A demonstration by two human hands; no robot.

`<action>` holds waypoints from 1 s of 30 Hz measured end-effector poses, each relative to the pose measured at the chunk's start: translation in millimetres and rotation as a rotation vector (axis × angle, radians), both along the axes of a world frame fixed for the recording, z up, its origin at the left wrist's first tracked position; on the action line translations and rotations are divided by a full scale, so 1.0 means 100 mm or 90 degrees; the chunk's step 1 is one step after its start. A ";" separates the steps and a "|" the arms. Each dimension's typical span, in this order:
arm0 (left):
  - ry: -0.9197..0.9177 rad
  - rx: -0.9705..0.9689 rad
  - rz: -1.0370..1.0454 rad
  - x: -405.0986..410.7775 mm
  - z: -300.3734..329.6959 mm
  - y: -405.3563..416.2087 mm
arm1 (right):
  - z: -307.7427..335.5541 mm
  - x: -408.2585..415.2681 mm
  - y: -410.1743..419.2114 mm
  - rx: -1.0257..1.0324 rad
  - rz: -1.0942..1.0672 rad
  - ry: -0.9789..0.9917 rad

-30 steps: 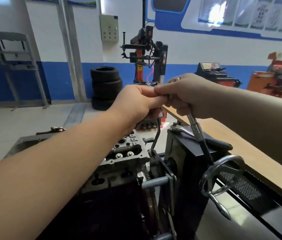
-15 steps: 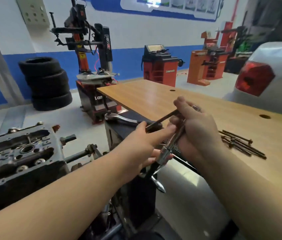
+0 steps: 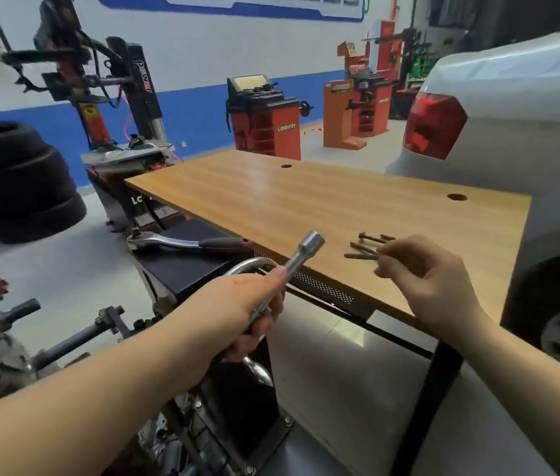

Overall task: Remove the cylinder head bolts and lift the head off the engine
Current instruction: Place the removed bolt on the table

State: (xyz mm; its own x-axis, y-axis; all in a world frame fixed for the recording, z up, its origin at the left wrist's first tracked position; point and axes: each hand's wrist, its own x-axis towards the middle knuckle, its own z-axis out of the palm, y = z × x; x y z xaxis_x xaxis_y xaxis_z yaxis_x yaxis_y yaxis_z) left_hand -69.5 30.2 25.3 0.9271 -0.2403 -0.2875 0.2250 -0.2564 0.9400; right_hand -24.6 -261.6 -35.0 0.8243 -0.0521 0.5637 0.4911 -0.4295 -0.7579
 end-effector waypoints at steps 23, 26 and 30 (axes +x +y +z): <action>0.027 0.006 -0.008 0.11 -0.14 -0.04 | -0.48 1.00 -0.85 -0.431 -0.218 -0.070; 0.025 0.006 -0.012 0.11 -0.16 -0.02 | -0.48 1.00 -0.84 -0.462 -0.181 -0.040; 0.023 0.004 -0.016 0.12 -0.17 0.00 | -0.51 0.99 -0.81 -0.506 -0.167 -0.030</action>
State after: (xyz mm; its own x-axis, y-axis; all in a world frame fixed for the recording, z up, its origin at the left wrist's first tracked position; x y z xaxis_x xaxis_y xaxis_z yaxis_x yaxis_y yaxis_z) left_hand -57.2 30.3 8.2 0.9096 -0.2614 -0.3229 0.2529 -0.2682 0.9296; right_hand 74.2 -342.9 -86.1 0.8159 0.1886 0.5466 0.3240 -0.9321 -0.1619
